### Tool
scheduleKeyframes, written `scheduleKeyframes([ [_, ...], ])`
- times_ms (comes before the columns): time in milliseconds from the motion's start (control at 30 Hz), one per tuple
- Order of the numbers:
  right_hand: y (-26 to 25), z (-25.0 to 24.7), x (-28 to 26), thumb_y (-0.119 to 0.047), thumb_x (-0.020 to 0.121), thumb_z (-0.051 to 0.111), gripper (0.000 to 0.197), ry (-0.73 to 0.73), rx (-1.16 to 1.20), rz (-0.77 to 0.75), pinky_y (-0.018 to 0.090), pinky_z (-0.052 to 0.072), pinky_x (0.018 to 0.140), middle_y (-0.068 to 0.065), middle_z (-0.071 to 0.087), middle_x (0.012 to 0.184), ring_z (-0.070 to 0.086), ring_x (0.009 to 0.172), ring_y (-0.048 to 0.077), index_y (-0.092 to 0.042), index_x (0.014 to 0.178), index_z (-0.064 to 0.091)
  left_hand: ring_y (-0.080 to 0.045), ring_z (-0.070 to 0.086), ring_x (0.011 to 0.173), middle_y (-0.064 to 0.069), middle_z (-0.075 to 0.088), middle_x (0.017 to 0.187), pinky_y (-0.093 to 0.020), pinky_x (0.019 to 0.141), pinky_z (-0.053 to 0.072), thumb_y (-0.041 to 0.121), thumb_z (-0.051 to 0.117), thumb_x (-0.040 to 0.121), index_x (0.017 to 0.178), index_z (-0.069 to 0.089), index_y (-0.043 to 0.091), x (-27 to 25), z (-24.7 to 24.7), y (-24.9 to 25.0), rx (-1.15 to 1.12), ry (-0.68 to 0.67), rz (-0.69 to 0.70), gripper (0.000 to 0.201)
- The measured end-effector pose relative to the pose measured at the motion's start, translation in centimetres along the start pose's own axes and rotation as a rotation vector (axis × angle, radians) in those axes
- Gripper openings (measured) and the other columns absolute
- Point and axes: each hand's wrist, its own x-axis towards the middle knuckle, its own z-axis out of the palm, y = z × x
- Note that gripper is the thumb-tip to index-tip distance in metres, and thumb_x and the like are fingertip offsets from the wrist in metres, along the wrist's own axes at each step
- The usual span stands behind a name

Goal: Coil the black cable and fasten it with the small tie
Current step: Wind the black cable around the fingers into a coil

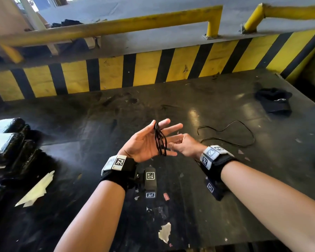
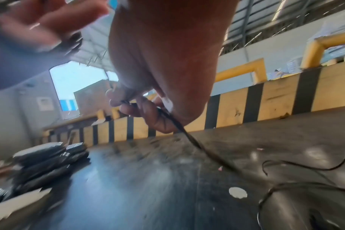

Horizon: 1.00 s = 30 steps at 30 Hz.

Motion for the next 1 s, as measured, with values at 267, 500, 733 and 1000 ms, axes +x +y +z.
scheduleKeyframes([
  [267,0.3,3.4,-2.2,-0.038,0.098,0.065,0.025,-0.161,-0.280,-0.038,0.006,0.040,0.049,-0.007,0.065,0.066,0.057,0.051,-0.004,-0.025,0.114,0.079,-0.034,0.039,0.147,-0.007,0.041,0.161,-0.072,0.108,0.031,0.047,0.033,0.103,0.129,0.068,0.032,1.7,-2.4,1.1,0.072,0.230,0.088,0.046],
  [500,-2.9,1.5,-2.4,-0.054,0.091,0.066,0.024,-0.141,-0.598,0.015,0.035,0.054,0.078,0.001,0.076,0.091,0.069,0.087,0.022,-0.037,0.101,0.079,-0.030,0.045,0.143,0.000,0.050,0.155,-0.070,0.108,0.034,0.047,0.034,0.105,0.133,0.065,0.032,1.2,-5.2,0.3,0.142,0.406,0.070,0.045],
  [733,-7.9,-0.7,-2.1,-0.039,0.095,0.065,0.018,-0.124,-0.852,-0.133,0.031,0.045,0.078,0.000,0.073,0.107,0.066,0.103,0.023,-0.031,0.105,0.078,-0.024,0.066,0.100,-0.007,0.068,0.123,-0.047,0.080,0.053,0.045,0.041,0.103,0.129,0.068,0.019,1.1,-5.5,-1.1,0.244,0.457,-0.062,0.044],
  [1000,-12.1,-4.6,0.0,-0.040,0.082,0.081,0.011,-0.031,-0.944,-0.194,0.026,0.040,0.060,-0.014,0.064,0.073,0.060,0.065,0.007,-0.030,0.087,0.081,-0.027,0.048,0.141,0.002,0.055,0.150,-0.055,0.095,0.044,0.046,0.041,0.102,0.133,0.066,0.022,0.5,-5.0,-2.0,0.313,0.345,-0.297,0.046],
])
